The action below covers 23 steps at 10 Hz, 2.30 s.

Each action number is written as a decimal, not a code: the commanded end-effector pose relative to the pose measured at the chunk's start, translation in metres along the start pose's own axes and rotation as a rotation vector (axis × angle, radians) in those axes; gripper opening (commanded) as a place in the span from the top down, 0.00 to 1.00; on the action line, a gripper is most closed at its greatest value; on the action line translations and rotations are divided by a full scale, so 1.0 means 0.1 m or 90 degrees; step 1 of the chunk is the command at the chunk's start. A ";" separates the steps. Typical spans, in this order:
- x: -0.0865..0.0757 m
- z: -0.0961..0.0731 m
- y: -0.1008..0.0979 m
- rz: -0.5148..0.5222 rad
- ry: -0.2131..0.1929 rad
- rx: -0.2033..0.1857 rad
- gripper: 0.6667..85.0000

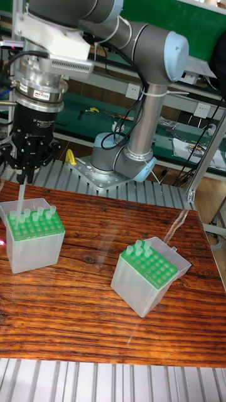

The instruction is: Transfer all large pipette tips from one holder to another

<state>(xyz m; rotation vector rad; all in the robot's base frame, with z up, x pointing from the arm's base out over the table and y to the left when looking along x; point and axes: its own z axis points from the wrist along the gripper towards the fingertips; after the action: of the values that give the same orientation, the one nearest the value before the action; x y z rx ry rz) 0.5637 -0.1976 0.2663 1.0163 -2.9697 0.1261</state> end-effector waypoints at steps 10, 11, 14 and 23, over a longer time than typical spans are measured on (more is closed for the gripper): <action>-0.05 -0.01 0.04 -0.028 -0.010 -0.012 0.58; -0.07 -0.05 0.05 -0.014 -0.005 -0.012 0.58; -0.43 -0.14 0.35 0.018 -0.004 -0.019 0.58; -1.25 -0.04 1.62 0.188 -0.020 -0.046 0.68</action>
<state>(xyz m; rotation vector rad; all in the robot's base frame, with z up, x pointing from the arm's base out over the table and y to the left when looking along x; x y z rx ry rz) 0.5609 -0.0273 0.2578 0.6422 -3.0800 0.0200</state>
